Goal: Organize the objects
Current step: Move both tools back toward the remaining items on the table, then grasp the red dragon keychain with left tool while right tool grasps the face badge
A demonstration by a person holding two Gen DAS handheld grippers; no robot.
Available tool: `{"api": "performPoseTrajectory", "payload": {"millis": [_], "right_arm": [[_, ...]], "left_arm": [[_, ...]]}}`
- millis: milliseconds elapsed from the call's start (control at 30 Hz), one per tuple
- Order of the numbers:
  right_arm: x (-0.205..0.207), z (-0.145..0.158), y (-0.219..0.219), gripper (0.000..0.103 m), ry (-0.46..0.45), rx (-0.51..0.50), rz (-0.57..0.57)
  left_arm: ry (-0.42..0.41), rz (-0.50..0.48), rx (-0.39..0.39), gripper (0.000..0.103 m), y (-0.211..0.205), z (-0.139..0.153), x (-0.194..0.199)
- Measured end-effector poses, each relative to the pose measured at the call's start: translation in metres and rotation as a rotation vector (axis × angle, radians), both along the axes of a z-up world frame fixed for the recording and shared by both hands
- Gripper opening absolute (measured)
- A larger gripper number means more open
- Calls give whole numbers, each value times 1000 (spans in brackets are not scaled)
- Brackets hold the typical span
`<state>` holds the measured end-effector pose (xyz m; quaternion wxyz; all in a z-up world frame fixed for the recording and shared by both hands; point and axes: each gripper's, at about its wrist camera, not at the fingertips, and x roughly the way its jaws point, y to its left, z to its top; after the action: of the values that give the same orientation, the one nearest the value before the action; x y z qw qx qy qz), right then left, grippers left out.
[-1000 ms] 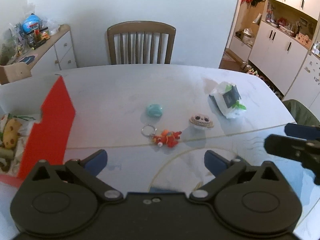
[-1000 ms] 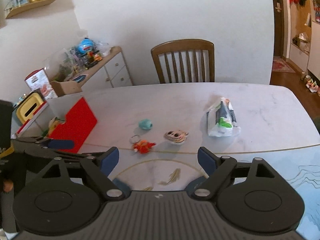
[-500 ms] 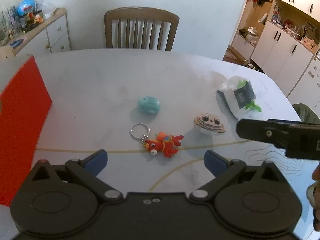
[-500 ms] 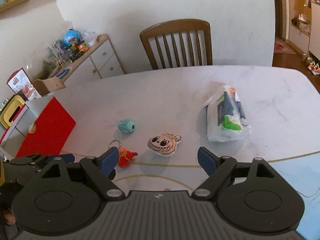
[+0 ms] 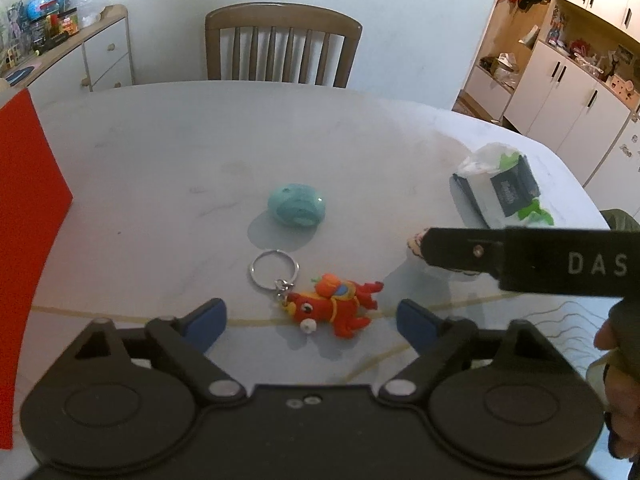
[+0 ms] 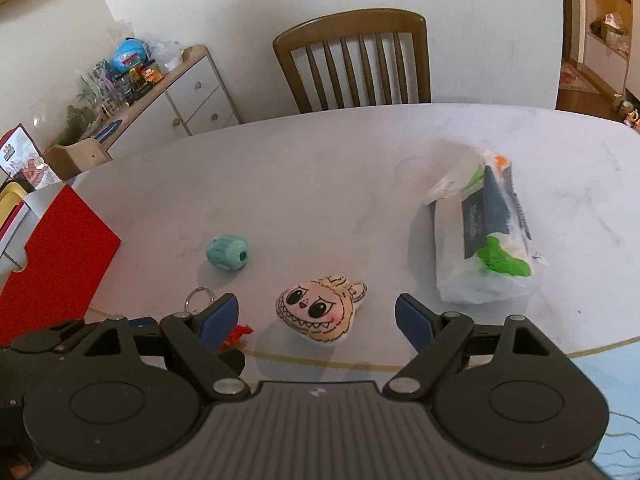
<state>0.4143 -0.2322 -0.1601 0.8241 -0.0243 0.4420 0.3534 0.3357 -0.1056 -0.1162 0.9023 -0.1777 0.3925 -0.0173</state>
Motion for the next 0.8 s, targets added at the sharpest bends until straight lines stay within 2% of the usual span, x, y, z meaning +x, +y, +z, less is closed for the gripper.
{"api": "performPoseTrajectory", "payload": {"millis": [67, 133, 267, 400, 600, 800], "right_arm": [[2, -2, 3, 85, 1, 1, 12], [2, -4, 7, 82, -6, -6, 19], [5, -10, 11, 74, 7, -11, 27], [6, -14, 13, 65, 17, -11, 27], [5, -15, 11, 52, 32, 3, 25], [2, -12, 6, 49, 35, 11, 13]], "left_arm": [[-11, -1, 14, 86, -1, 0, 0], [-16, -4, 24, 77, -2, 0, 0], [-26, -9, 17, 67, -3, 2, -3], [-36, -29, 19, 52, -7, 4, -4], [-38, -31, 24, 51, -9, 5, -4], [-42, -23, -1, 51, -5, 9, -4]]}}
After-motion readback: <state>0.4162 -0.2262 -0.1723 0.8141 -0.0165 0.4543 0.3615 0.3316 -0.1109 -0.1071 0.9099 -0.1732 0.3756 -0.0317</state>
